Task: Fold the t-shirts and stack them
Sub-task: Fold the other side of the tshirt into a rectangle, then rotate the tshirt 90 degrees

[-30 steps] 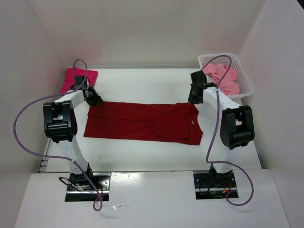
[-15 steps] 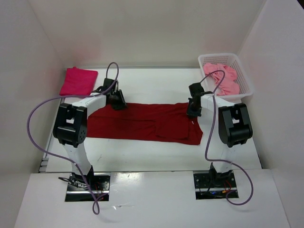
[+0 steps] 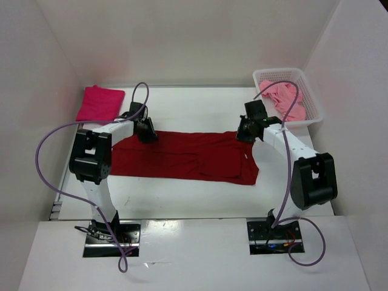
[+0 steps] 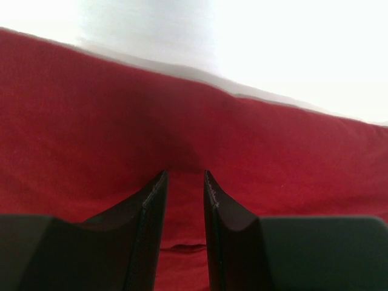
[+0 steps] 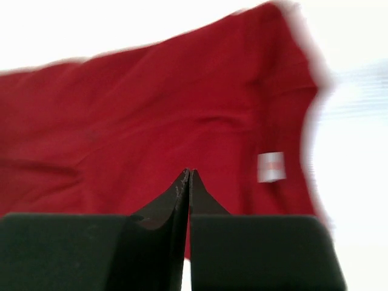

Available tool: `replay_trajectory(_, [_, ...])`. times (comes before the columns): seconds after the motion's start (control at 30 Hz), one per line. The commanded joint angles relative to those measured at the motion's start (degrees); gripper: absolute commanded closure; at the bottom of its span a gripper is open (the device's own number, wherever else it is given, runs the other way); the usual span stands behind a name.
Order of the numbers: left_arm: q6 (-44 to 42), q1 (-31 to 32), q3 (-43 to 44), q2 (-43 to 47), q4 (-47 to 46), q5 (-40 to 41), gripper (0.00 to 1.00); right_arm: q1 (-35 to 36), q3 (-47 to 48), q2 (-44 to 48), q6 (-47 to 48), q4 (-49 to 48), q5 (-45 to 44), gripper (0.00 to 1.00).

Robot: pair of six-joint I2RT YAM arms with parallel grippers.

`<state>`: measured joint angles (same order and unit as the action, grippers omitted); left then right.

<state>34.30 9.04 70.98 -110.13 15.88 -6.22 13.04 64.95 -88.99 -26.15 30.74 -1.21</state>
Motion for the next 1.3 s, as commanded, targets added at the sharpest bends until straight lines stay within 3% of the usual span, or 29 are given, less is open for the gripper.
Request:
replay_trajectory(0.0, [-1.61, -0.16, 2.58, -1.4, -0.15, 0.07, 0.63, 2.95, -3.07, -3.37, -3.54, -4.27, 10.93, 0.98])
replay_trajectory(0.13, [-1.61, -0.16, 2.06, -1.41, -0.67, 0.07, 0.63, 2.96, -7.64, -4.7, -7.77, -7.88, 10.97, 1.0])
replay_trajectory(0.53, [-1.61, -0.16, 0.91, -1.41, -1.2, 0.68, 0.63, 2.34, -19.24, -1.28, -17.27, -6.22, 6.22, 1.0])
replay_trajectory(0.67, [-0.38, -2.35, 5.81, 1.31, 2.31, -2.54, 0.63, 2.34, -15.66, 4.87, -17.1, -3.51, 4.74, 1.0])
replay_trajectory(0.7, [0.23, -2.97, 6.71, 2.62, 1.79, -3.35, 0.61, 2.34, -14.42, 6.88, -17.09, -3.5, 4.73, 0.95])
replay_trajectory(0.8, [0.24, -2.97, 13.53, 4.75, 2.48, -1.96, 0.58, 2.34, -8.89, 6.9, -15.51, -4.01, 6.64, 0.88])
replay_trajectory(0.87, [0.24, -2.97, 15.94, 4.75, 4.07, -2.48, 0.58, 2.34, -5.9, 4.36, -14.99, -6.38, 7.8, 0.88])
replay_trajectory(1.0, [-0.82, 0.1, 13.49, 7.02, 3.29, -3.19, 0.75, 3.48, -1.67, -3.19, -12.96, -12.36, 8.33, 1.0])
replay_trajectory(1.07, [-1.34, 2.12, 11.03, 9.48, 2.75, -2.66, 0.89, 3.49, -0.01, -7.49, -12.26, -13.6, 7.38, 1.0])
replay_trajectory(1.27, [-1.96, 4.06, 4.52, 14.93, 3.9, -1.61, 0.93, 6.73, 1.41, -15.76, -11.73, -16.23, 5.7, 1.0])
